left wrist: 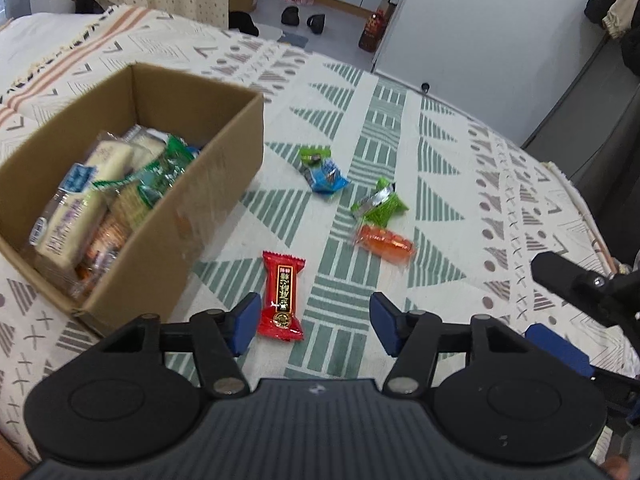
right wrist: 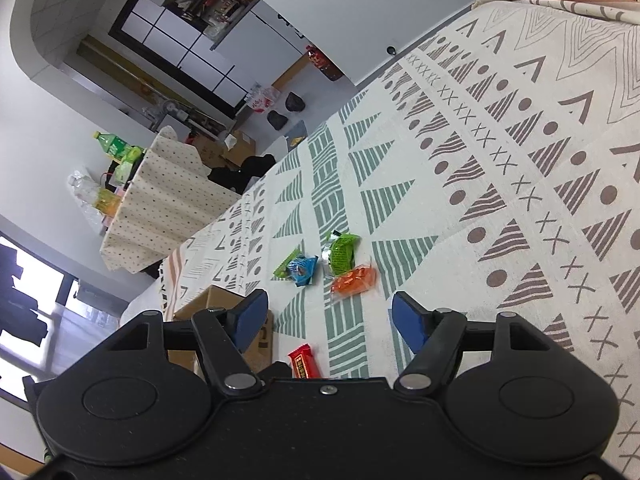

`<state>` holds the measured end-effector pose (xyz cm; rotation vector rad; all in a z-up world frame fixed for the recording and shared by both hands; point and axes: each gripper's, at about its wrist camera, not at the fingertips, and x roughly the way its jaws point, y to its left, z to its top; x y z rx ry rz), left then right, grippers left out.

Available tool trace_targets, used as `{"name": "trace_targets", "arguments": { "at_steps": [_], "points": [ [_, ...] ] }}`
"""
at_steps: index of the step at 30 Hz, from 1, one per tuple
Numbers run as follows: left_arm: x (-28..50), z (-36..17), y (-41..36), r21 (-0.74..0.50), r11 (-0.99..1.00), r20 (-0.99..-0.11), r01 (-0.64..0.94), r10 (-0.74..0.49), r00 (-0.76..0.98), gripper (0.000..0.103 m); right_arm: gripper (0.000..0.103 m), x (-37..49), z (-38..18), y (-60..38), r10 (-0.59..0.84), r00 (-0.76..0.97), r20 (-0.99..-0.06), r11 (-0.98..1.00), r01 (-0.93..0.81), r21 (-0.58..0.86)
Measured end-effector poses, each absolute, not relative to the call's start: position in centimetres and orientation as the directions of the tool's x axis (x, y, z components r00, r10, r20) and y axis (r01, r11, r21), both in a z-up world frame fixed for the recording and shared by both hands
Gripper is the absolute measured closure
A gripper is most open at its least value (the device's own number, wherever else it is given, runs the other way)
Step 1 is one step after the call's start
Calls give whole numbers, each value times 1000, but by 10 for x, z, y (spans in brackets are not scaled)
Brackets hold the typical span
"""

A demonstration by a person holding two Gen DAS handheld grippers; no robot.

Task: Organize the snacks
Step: 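Move both open tools back toward the red candy bar on the bed, then grasp the red candy bar with the left tool while the right tool grasps the orange candy packet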

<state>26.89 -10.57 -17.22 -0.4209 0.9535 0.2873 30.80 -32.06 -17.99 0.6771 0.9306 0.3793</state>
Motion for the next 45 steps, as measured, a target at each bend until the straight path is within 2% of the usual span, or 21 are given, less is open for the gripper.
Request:
{"name": "trace_targets", "arguments": {
  "at_steps": [11,14,15,19,28,36,45],
  "points": [
    [290,-208,-94,-198,885,-859,-421,49,509,45,35,324,-201,-301,564,512,-648,759,-12,651],
    [297,-217,-94,-171,892,-869,-418,64,491,48,35,329,-208,-294,563,507,-652,764,-19,645],
    [299,-220,-92,-171,891,-873,-420,60,484,53,35,331,-210,-292,560,509,-654,768,-23,640],
    [307,-227,-86,-117,888,-891,-444,104,443,84,35,340,-221,-280,537,508,-674,788,-18,615],
    [323,-215,-76,-162,901,-872,-402,60,486,85,35,357,-235,-258,474,516,-713,831,5,556],
    [338,-206,-69,-210,915,-855,-344,-1,519,85,35,370,-240,-238,447,543,-711,845,4,534],
    [341,-214,-62,-295,880,-856,-373,-69,513,85,35,379,-251,-221,410,540,-735,870,8,492]
  ]
}}
